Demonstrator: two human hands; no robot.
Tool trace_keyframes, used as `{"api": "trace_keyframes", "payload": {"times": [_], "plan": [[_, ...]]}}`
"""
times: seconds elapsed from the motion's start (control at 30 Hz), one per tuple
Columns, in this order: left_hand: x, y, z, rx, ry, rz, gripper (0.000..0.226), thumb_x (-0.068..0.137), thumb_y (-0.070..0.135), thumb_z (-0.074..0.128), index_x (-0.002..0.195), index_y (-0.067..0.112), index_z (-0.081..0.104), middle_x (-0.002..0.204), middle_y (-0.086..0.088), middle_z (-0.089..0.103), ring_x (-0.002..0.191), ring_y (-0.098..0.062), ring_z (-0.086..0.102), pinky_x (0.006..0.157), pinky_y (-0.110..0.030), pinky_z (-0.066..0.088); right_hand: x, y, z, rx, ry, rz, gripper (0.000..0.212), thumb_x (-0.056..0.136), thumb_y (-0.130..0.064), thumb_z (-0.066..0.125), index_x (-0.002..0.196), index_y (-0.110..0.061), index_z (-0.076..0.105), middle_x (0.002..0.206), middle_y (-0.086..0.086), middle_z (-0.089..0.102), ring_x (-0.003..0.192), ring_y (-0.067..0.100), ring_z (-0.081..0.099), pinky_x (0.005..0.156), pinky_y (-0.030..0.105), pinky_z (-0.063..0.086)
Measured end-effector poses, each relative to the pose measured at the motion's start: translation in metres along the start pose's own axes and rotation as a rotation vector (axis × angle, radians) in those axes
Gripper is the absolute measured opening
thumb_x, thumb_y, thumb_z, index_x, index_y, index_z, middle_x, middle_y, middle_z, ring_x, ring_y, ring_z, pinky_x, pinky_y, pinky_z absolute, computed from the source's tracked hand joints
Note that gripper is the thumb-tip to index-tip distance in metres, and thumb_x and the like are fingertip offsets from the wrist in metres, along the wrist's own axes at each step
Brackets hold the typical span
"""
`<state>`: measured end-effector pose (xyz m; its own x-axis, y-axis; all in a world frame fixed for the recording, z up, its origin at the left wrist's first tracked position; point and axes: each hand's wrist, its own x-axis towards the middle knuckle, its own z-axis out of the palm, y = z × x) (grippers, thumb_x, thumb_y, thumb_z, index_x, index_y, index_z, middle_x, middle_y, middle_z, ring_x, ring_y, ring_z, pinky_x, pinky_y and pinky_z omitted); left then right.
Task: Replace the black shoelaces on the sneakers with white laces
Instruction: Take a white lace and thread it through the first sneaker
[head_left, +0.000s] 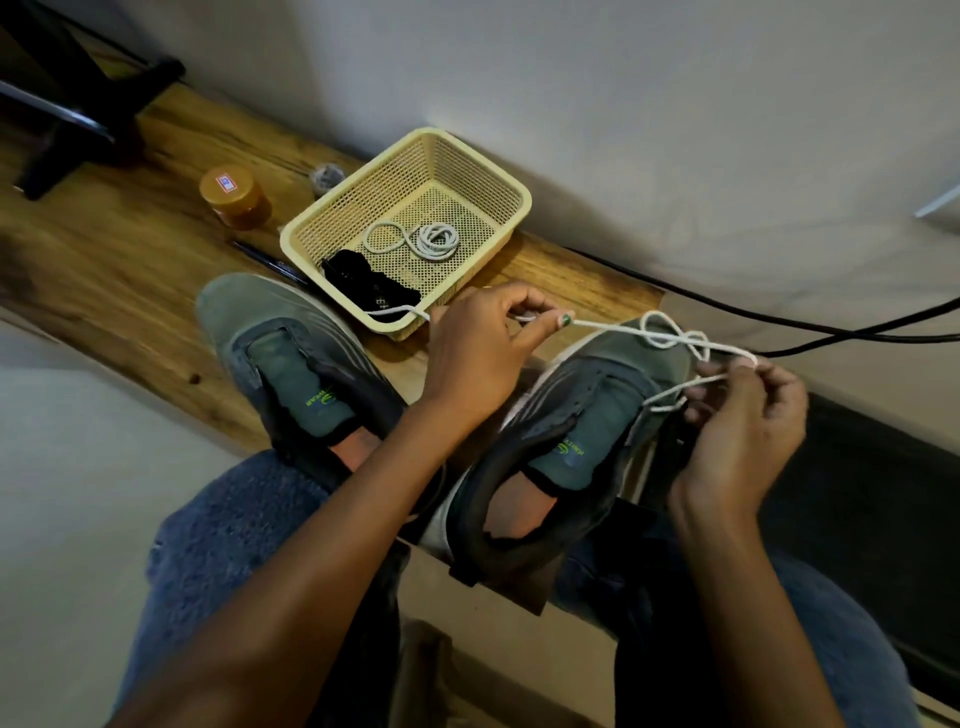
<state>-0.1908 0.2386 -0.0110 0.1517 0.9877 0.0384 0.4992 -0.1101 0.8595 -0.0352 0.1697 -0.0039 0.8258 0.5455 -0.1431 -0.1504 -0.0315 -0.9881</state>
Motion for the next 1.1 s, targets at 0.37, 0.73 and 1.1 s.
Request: {"api": "trace_keyframes", "payload": {"times": [0.37, 0.73, 1.1], "plan": [[-0.009, 0.012, 0.013, -0.071, -0.150, 0.225, 0.017, 0.083, 0.041, 0.065, 0.089, 0.026, 0.071, 0.086, 0.010, 0.067, 0.078, -0.010, 0.062, 0.068, -0.039, 0.052, -0.020, 0.002, 0.000, -0.718, -0.577, -0.452, 0.032, 0.092, -0.024, 0.061, 0.121, -0.037, 0.056, 0.104, -0.027, 0.034, 0.113, 0.015, 0.039, 0.103, 0.029, 0.032], [-0.004, 0.008, 0.006, -0.042, -0.017, 0.152, 0.014, 0.089, 0.041, 0.063, 0.087, 0.029, 0.070, 0.073, 0.016, 0.065, 0.066, -0.012, 0.063, 0.062, -0.035, 0.051, 0.011, -0.006, -0.020, -0.533, -0.129, -0.241, 0.030, 0.083, -0.029, 0.059, 0.112, -0.036, 0.061, 0.108, -0.025, 0.046, 0.120, 0.021, 0.046, 0.103, 0.026, 0.038], [-0.007, 0.009, 0.011, 0.020, -0.085, 0.229, 0.027, 0.084, 0.046, 0.060, 0.084, 0.023, 0.074, 0.074, 0.015, 0.065, 0.064, -0.006, 0.058, 0.066, -0.029, 0.040, -0.001, -0.006, -0.014, -0.668, -0.298, -0.361, 0.008, 0.089, -0.031, 0.064, 0.096, -0.033, 0.064, 0.104, -0.011, 0.047, 0.105, 0.025, 0.051, 0.100, 0.038, 0.036]]}}
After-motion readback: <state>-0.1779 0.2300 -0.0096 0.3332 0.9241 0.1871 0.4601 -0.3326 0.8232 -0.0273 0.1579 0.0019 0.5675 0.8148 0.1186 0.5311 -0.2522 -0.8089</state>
